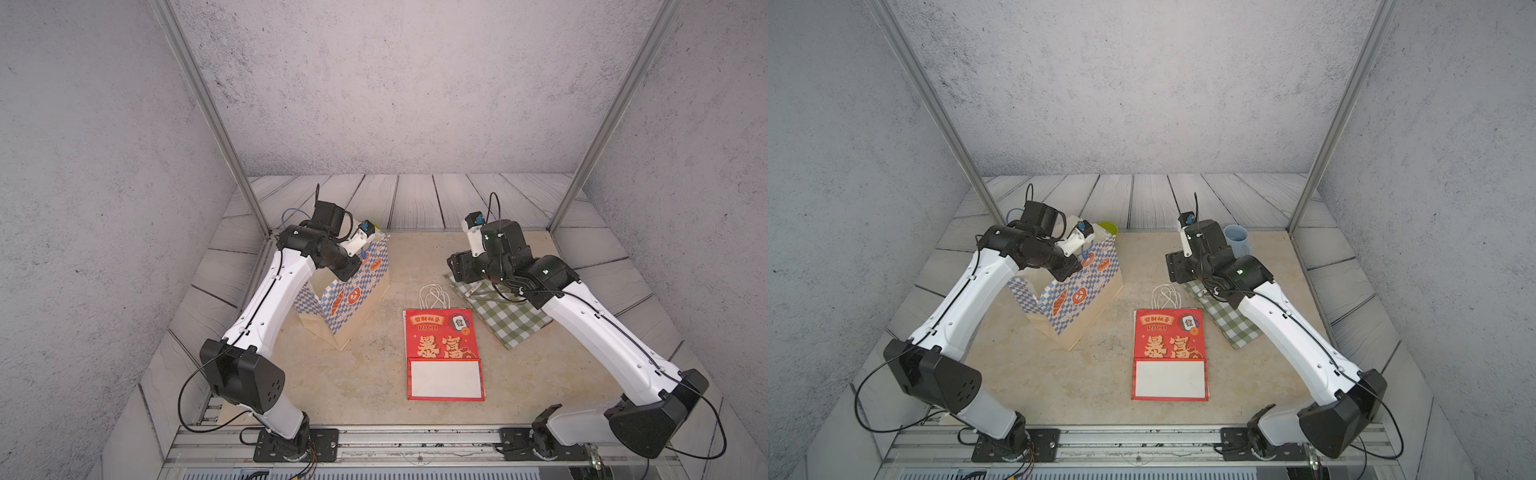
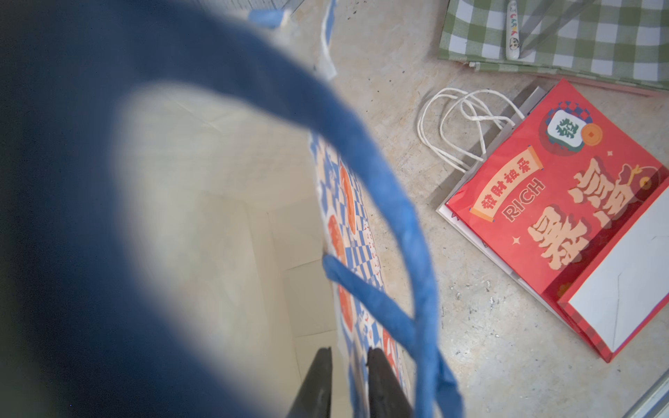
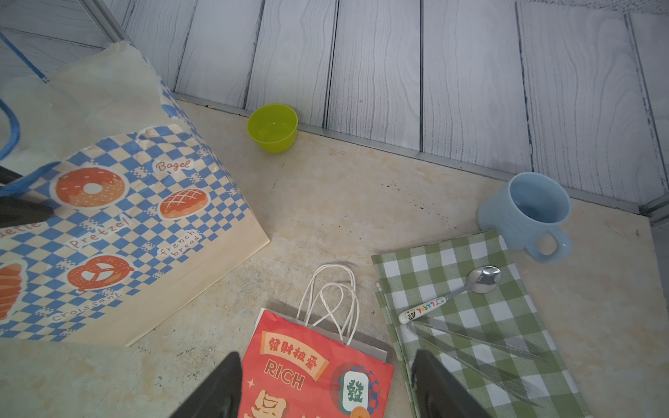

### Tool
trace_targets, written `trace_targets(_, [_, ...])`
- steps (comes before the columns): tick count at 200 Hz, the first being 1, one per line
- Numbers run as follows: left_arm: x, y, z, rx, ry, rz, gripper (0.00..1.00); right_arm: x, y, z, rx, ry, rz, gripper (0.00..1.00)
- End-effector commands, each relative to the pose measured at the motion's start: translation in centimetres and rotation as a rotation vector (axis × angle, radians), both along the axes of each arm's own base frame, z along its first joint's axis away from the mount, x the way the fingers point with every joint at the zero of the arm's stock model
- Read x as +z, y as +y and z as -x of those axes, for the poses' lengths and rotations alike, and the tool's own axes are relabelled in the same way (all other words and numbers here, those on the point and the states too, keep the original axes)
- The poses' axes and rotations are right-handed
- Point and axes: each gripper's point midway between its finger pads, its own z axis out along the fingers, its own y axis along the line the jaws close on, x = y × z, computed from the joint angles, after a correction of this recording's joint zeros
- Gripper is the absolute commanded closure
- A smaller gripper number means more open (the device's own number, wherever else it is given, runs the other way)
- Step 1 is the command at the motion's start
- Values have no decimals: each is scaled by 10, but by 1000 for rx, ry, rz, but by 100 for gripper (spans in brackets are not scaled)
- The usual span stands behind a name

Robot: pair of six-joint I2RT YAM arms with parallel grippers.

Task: Put away the paper bag
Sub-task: Pick up the paper bag from the center of the board.

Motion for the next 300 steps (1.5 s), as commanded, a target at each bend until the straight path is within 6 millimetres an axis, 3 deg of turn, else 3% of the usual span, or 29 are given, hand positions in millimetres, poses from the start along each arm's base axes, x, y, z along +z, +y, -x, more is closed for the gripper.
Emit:
trace_targets(1, [17, -5, 4, -37, -47, 17, 95, 3, -6, 2, -14, -12, 7, 25])
trace_targets(10, [18, -5, 6, -49, -53, 14, 100, 5, -6, 2, -11, -15, 0, 25])
trace_targets(41, [20, -4, 18, -119, -93, 0, 100, 12, 2, 0, 45, -35, -23, 25])
trace_targets(77, [27, -13, 51, -353, -236, 5, 100, 10, 43, 7, 357, -95, -99, 18])
trace_targets(108, [21, -16, 76, -506, -293, -7, 100, -9, 80, 14, 606, -148, -146, 16])
trace_targets(153, [12, -14, 74, -535, -291, -46, 100, -40, 118, 18, 844, -162, -217, 16])
trace_targets(209, [10, -20, 74, -547, -292, -34, 100, -65, 129, 28, 960, -220, -254, 17])
trace_targets(256, [4, -24, 75, -560, -273, -30, 100, -90, 133, 1, 894, -259, -203, 23])
trace_targets(277, [1, -24, 74, -561, -267, -35, 100, -94, 135, -3, 898, -264, -199, 24])
trace_targets(300, [1, -25, 70, -559, -266, -38, 99, -98, 139, -3, 911, -257, -219, 33])
